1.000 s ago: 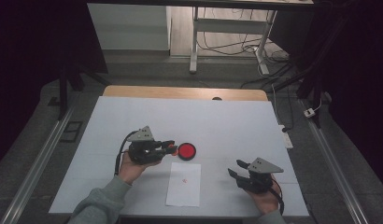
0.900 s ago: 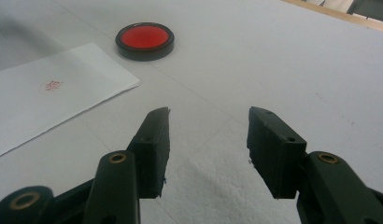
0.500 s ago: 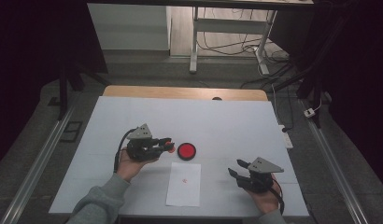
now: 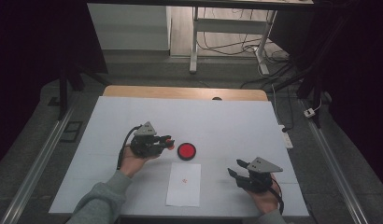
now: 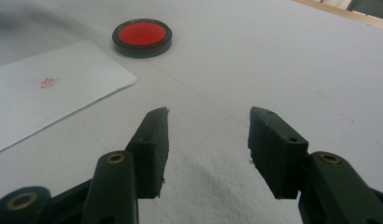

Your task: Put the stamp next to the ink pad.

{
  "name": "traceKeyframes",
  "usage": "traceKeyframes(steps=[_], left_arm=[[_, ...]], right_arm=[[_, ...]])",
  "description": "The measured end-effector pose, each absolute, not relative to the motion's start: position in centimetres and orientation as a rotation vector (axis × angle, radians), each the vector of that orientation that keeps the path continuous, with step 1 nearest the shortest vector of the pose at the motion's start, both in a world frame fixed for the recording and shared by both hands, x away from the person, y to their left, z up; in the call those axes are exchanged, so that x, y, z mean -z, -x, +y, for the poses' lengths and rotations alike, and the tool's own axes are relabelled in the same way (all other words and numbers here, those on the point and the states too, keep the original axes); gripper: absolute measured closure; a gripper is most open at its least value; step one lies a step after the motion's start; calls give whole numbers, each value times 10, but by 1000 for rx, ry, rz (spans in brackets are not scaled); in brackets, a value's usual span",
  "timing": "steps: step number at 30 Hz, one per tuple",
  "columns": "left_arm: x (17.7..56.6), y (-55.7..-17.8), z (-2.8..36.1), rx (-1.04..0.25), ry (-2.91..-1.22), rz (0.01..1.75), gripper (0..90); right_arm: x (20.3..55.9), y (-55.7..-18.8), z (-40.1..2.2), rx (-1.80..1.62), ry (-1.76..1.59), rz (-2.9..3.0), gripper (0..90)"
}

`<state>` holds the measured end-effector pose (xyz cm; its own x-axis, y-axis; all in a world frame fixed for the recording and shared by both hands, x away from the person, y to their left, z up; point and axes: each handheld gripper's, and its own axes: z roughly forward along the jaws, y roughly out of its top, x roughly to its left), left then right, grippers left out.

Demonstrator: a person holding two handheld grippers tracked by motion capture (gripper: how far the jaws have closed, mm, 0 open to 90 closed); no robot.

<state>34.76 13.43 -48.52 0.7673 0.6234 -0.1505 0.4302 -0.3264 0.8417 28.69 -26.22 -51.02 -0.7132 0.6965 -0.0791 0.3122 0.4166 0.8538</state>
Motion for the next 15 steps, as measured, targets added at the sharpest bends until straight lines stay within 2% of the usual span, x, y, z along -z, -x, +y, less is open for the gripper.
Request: traceKeyframes(steps=[15], left_arm=[[515, -376, 128, -294, -2039, 881, 724]], right_arm=[[512, -287, -261, -1219, -861, 2256, 472]])
